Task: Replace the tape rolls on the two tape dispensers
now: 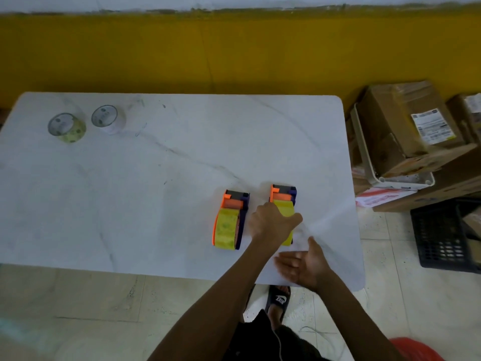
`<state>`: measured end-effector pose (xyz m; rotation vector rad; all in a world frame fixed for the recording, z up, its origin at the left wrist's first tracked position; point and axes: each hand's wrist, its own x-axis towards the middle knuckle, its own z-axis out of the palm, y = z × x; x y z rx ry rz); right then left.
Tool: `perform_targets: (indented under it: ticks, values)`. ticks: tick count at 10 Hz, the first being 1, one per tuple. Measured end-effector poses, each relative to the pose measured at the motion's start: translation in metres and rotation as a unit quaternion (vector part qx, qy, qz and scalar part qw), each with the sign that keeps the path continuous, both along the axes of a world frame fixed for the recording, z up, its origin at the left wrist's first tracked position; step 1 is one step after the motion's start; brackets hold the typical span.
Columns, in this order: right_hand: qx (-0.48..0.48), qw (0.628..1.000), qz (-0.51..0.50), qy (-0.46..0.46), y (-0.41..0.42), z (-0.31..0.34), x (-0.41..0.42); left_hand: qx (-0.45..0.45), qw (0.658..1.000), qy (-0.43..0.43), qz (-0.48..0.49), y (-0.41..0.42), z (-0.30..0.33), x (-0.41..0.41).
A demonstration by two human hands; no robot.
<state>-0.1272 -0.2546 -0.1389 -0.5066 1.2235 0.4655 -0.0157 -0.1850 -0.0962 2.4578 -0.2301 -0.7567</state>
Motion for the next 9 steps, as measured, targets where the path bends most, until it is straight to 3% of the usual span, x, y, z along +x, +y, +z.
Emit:
perform_targets:
  ticks: [1, 4, 7, 9]
  values:
    - [-0.059, 0.998, 0.013, 0.012, -0.008, 0.005, 0.004, 0.004, 1.000, 0.016, -0.006, 0.000, -0.002, -0.001]
    - [-0.175, 0.966, 0.185, 0.031, -0.021, 0.021, 0.010, 0.007, 1.000, 0.025, 0.009, 0.001, -0.002, -0.008]
    - [-0.344, 0.924, 0.166, 0.028, -0.028, 0.043, 0.019, 0.027, 0.999, 0.040, -0.024, 0.005, 0.007, -0.010]
    - [-0.464, 0.863, 0.186, -0.072, -0.047, 0.085, 0.042, 0.057, 0.998, -0.023, -0.028, 0.004, 0.036, 0.000]
